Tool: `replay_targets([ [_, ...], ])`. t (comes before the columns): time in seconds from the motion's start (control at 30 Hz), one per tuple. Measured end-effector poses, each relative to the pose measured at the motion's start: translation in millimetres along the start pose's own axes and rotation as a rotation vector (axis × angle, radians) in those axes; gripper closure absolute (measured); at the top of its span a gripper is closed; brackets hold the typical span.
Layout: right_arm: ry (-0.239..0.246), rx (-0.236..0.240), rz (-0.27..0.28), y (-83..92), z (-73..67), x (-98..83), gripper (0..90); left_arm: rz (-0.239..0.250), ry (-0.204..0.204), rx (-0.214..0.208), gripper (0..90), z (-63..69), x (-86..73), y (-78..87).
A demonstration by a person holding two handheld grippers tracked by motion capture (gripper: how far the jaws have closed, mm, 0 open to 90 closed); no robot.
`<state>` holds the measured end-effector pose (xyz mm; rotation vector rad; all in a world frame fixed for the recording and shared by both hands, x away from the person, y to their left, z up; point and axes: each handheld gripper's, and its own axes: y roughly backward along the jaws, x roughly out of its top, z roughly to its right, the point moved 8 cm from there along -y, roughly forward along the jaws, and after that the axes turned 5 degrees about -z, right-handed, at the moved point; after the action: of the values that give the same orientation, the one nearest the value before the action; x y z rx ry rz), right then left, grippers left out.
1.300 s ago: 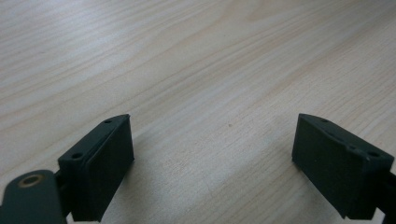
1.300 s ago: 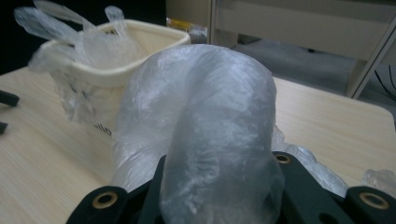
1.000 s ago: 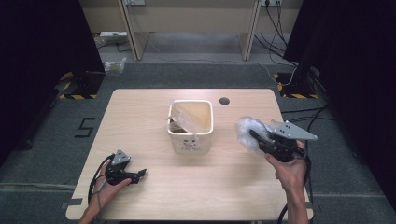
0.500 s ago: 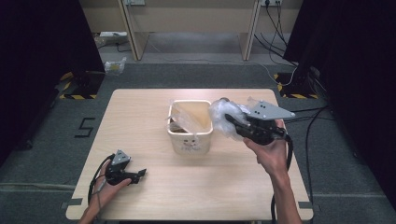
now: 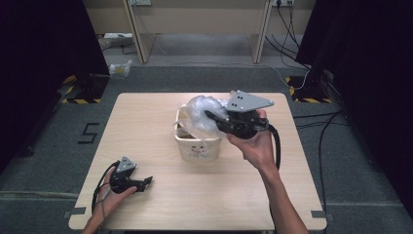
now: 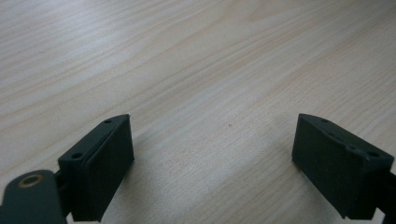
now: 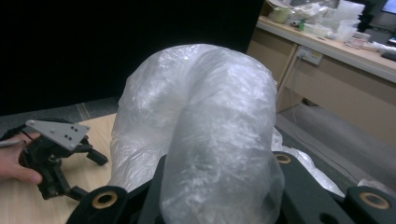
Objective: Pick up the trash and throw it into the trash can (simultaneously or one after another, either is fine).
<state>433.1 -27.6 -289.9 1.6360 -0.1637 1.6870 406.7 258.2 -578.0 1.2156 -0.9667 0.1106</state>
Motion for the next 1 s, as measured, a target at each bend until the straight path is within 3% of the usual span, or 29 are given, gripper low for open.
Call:
replay_targets([
  [0.33, 0.037, 0.070, 0.005, -24.2, -21.6, 18.5, 78.7, 0.000, -0.001, 0.001, 11.6, -0.1, 0.0, 0.0],
  [0.53, 0.013, 0.122, 0.001, -39.9, -28.7, 17.3, 78.6, 0.002, 0.000, 0.002, 11.6, -0.1, 0.1, -0.2],
  [0.83, -0.040, 0.151, -0.022, -62.9, -20.4, 1.8, 78.6, 0.003, 0.000, 0.002, 11.6, -0.1, 0.1, -0.2],
  [1.0, -0.131, 0.188, -0.034, -76.2, -3.4, -13.9, 78.6, 0.002, 0.001, 0.001, 11.6, 0.0, 0.1, -0.2],
])
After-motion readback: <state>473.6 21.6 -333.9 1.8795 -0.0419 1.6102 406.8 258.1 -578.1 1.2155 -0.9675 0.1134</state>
